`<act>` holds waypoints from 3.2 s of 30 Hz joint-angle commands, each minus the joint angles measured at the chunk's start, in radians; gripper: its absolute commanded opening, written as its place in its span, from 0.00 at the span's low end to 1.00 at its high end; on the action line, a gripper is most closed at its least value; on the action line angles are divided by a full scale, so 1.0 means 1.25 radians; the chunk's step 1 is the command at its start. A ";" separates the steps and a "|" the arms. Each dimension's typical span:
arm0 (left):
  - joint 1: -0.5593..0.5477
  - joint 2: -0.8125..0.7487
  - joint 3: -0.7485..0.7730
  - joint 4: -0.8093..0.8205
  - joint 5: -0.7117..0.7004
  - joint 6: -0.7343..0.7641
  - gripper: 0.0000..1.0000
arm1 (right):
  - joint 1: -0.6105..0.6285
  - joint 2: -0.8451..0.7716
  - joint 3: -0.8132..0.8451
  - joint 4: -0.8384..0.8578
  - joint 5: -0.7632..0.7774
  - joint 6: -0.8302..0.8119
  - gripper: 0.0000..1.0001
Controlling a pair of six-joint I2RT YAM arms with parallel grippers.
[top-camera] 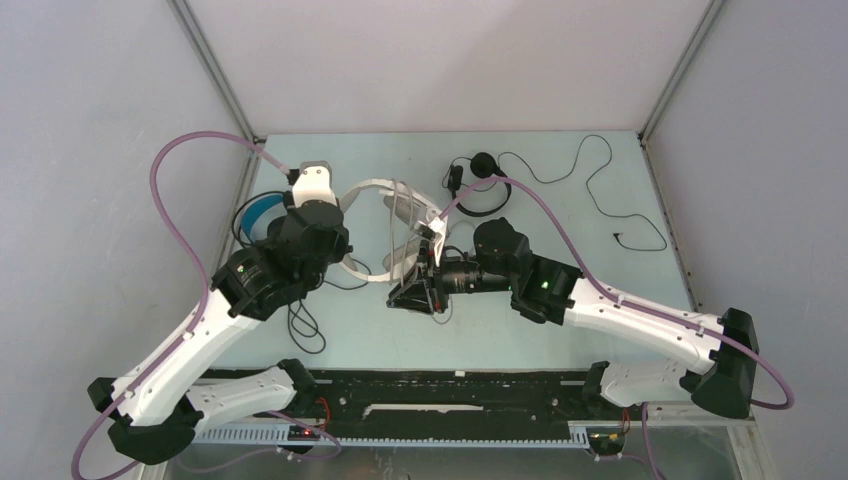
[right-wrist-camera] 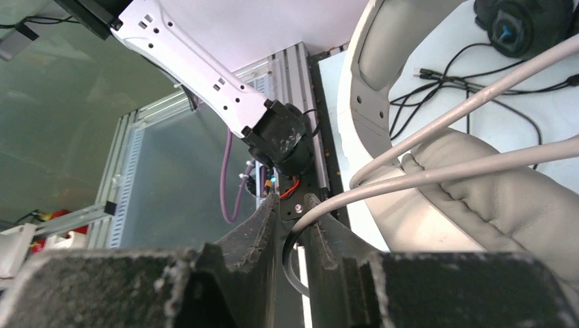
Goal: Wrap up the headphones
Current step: Wrap the headphones cable around the headphones.
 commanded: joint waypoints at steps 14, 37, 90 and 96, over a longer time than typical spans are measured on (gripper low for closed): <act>0.006 -0.037 0.020 0.145 0.008 -0.080 0.00 | 0.050 -0.047 -0.024 0.047 0.104 -0.091 0.10; 0.005 -0.002 -0.234 0.364 0.153 0.213 0.00 | -0.119 -0.071 0.016 0.217 -0.009 0.119 0.00; 0.293 -0.042 -0.176 0.267 0.344 -0.211 0.00 | 0.031 0.142 0.157 -0.001 0.138 0.079 0.00; 0.326 -0.088 -0.196 0.288 0.360 -0.279 0.00 | 0.068 0.138 0.157 -0.066 0.208 0.021 0.00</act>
